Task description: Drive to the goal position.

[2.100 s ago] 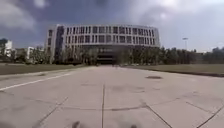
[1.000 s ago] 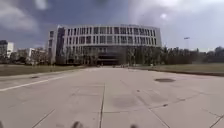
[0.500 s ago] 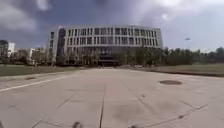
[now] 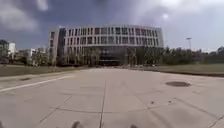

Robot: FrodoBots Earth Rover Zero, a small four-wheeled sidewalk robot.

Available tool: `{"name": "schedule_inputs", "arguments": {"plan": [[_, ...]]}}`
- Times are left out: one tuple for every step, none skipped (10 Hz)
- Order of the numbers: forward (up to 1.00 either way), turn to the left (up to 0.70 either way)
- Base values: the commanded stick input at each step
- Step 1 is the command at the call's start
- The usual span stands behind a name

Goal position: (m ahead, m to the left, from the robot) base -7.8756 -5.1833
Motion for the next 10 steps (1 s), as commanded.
{"name": "schedule_inputs", "arguments": {"plan": [[0.70,-0.01],[0.70,-0.01],[0.70,-0.01],[0.70,-0.01],[0.70,-0.01],[0.70,-0.01],[0.70,-0.01],[0.70,-0.01],[0.70,-0.01],[0.70,-0.01]]}}
